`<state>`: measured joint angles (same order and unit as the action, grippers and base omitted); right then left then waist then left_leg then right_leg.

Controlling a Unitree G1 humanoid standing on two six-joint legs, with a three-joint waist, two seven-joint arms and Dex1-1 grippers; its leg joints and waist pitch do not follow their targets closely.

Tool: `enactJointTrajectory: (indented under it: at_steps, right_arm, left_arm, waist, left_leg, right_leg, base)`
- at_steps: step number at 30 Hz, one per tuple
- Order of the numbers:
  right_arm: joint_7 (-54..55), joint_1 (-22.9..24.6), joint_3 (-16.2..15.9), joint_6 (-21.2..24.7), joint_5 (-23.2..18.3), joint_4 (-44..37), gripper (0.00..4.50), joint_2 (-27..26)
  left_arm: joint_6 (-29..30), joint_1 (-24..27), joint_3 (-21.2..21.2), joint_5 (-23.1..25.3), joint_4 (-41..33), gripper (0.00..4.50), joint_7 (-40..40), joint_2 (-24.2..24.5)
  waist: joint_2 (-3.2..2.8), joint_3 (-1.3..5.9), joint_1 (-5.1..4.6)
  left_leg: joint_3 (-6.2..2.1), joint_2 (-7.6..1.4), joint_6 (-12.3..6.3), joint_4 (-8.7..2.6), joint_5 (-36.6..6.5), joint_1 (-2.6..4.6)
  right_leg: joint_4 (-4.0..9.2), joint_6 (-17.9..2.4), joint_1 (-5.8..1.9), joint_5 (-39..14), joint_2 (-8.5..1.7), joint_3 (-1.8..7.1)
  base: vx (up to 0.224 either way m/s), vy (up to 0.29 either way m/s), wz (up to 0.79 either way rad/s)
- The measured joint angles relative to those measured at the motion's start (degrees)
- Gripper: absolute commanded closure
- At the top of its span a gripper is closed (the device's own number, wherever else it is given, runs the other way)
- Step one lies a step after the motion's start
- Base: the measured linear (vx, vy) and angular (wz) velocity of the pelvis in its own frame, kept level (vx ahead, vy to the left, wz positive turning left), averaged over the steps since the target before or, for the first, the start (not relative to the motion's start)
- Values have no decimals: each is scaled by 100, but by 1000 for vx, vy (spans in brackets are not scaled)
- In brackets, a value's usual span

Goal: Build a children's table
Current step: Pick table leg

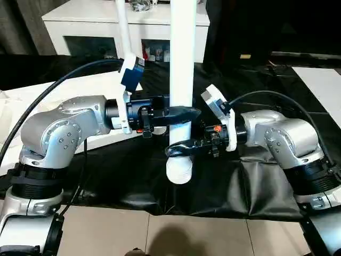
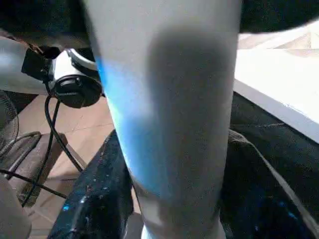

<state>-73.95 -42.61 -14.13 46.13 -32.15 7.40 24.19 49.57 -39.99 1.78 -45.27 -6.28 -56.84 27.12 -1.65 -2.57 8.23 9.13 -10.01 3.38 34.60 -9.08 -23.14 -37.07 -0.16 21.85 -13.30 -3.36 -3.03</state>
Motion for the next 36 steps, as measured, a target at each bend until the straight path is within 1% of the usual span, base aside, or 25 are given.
enactJointTrajectory:
  at_steps: [3, 7, 9, 10, 11, 12, 14, 16, 19, 25, 27, 28, 30, 31, 33, 36]
  right_arm:
    - [-5, 0, -5, -2, 7, -2, 255, 0]
    - [-5, 0, -10, -14, 24, -2, 257, 0]
    - [-5, 0, -39, -104, 84, -4, 257, 0]
    - [-3, 0, -56, -155, 119, -3, 223, 0]
    - [-3, 0, -65, -175, 131, -3, 203, 0]
    - [-1, 0, -76, -174, 133, -1, 190, 0]
    - [4, 0, -144, -168, 162, 1, 182, 0]
    - [38, 4, -227, -179, 272, 2, 157, -12]
    - [48, 7, -272, -195, 343, 5, 148, -39]
    - [43, 7, -272, -256, 356, 19, 148, -50]
    - [38, 7, -272, -255, 352, 21, 176, -54]
    - [31, 7, -272, -248, 347, 22, 176, -60]
    - [25, 7, -271, -239, 341, 25, 203, -68]
    - [23, 7, -271, -238, 341, 29, 203, -69]
    - [16, 7, -270, -238, 340, 50, 229, -69]
    - [6, 7, -271, -242, 342, 49, 249, -69]
  left_arm:
    - [0, 0, -1, -1, 33, 267, -1, -3]
    - [0, -1, -1, 1, 42, 267, -21, -4]
    - [0, -1, -1, 7, 54, 267, -27, -4]
    - [0, -1, -1, 14, 61, 267, -31, -3]
    - [0, -1, 0, 20, 70, 267, -34, -3]
    - [0, 0, 4, 24, 85, 267, -43, -2]
    - [-29, -2, 5, 35, 85, 267, -42, -2]
    - [-77, -7, 5, 50, 85, 267, -42, -2]
    - [-90, -9, 5, 52, 84, 267, -43, -1]
    - [-90, -9, 5, 53, 84, 267, -55, 4]
    - [-91, -9, 5, 53, 84, 267, -59, 11]
    - [-93, -9, 5, 53, 85, 267, -64, 22]
    - [-97, -9, 5, 53, 85, 267, -86, 41]
    - [-96, -9, 5, 53, 85, 267, -106, 41]
    - [-96, -9, 6, 53, 88, 267, -126, 40]
    - [-96, -9, 5, 50, 103, 267, -124, 40]
  waist:
    - [0, 0, 1]
    - [0, 0, 0]
    - [0, 0, -1]
    - [0, 0, -1]
    - [0, 0, -1]
    - [0, 0, 0]
    - [0, 0, -1]
    - [0, 0, -2]
    - [0, 0, 0]
    - [0, 0, -1]
    - [0, 0, -1]
    - [0, 0, -2]
    - [0, 0, -1]
    - [0, 0, 2]
    - [0, 0, 1]
    - [0, 0, -2]
  left_leg:
    - [0, 0, 0, 0, 0, 0]
    - [0, 0, 0, 0, 0, 0]
    - [0, 0, 0, 0, 0, 0]
    - [0, 0, 0, 0, 0, 0]
    - [0, 0, 0, 1, 0, 0]
    - [0, 0, 0, 1, 0, 0]
    - [0, 0, 0, 2, 0, 0]
    - [0, 0, 0, 2, 0, 0]
    - [0, 0, 0, 3, 0, 0]
    - [0, 0, 0, 4, 0, 0]
    - [0, 0, 0, 4, 0, 0]
    - [0, -1, 0, 4, 0, 0]
    - [0, 0, 0, 4, 0, 0]
    - [0, 0, 0, 4, 0, 0]
    - [0, 0, 0, 5, 0, 0]
    - [0, -1, 0, 5, 0, 0]
  right_leg:
    - [0, 0, 0, 0, 0, 0]
    - [-1, 0, 0, 0, 0, 0]
    - [-1, 0, 0, 0, 0, 0]
    - [-1, 0, 0, 0, 0, 0]
    - [-1, 0, 0, 0, 0, 0]
    - [-1, 0, 0, 0, 0, 0]
    - [-1, -1, 0, 0, 0, 0]
    - [-1, -1, 0, 0, 0, 0]
    - [-2, -1, 0, 1, 0, 0]
    - [-3, -1, 0, 1, 0, 0]
    - [-3, -2, 0, 1, 0, 0]
    - [-3, -1, 0, 1, 0, 0]
    - [-3, -1, 0, 1, 0, 0]
    - [-3, -2, 0, 1, 0, 0]
    - [-3, -2, -1, 1, 0, 0]
    - [-4, -3, 0, 2, 0, 0]
  base:
    - [0, 0, 0]
    - [0, 0, 0]
    - [0, 0, 0]
    - [0, 0, 0]
    - [0, 0, 0]
    - [0, 0, 0]
    - [0, 0, 0]
    - [0, 0, 0]
    - [0, 0, 0]
    - [0, 0, 0]
    - [0, 0, 0]
    - [0, 0, 0]
    - [0, 0, 0]
    - [0, 0, 0]
    - [0, 0, 0]
    - [0, 0, 0]
